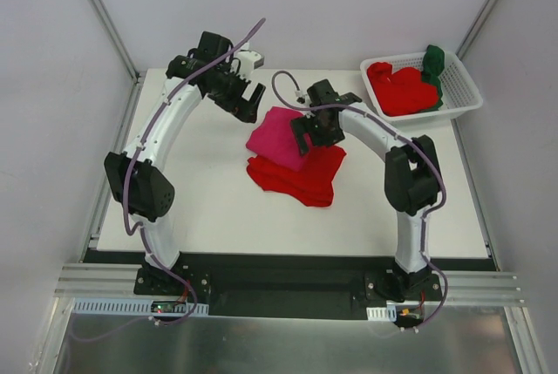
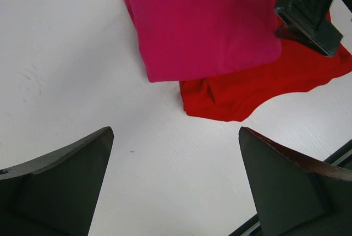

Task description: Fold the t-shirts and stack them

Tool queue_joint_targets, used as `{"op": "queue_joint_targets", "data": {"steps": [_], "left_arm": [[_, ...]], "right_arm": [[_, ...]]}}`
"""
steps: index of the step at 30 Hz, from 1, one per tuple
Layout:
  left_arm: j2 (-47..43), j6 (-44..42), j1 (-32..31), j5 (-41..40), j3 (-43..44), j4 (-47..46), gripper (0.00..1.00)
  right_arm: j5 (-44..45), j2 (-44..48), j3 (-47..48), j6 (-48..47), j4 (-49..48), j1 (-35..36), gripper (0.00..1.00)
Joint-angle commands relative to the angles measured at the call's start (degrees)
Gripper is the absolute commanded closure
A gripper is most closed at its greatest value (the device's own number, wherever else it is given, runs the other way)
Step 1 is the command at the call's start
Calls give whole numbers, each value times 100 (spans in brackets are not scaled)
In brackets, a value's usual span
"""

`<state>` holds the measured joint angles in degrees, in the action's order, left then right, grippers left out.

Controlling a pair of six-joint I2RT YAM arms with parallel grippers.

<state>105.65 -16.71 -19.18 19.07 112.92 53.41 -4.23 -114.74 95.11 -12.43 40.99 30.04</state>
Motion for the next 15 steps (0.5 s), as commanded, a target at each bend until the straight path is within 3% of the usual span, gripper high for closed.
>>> {"op": "queue_joint_targets", "data": {"steps": [1,10,15], "left_arm": [[17,-8,-51,167,221,126,1],[412,10,-51,316,107,117,1],[624,45,-42,563,335,126,1]], "right_arm": [[-60,-487,683,521,-38,-7,4],[-350,-831,931,697,198,-94,4],[-1140,-445,702,899,225,-507,4]]}}
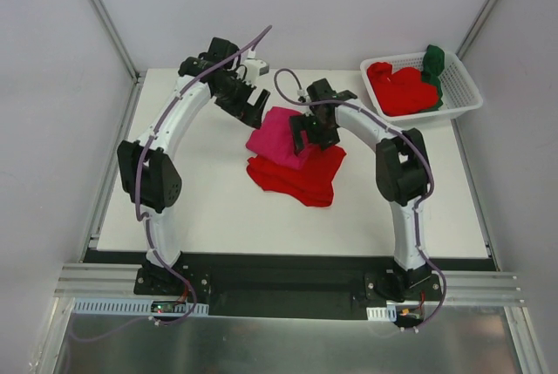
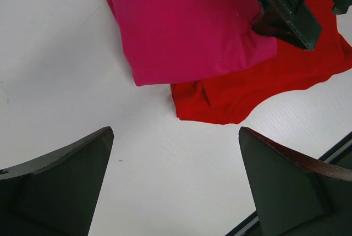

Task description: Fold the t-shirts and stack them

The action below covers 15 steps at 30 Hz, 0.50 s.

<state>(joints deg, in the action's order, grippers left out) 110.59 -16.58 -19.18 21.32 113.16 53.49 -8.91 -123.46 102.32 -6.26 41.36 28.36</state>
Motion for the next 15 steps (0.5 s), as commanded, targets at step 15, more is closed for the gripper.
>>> {"op": "queue_joint_targets", "data": {"steps": [15], "left_arm": [[227,-117,-235,346,408,135,1]], "right_arm": [[-2256,419,183,1408,38,-727,4]]}}
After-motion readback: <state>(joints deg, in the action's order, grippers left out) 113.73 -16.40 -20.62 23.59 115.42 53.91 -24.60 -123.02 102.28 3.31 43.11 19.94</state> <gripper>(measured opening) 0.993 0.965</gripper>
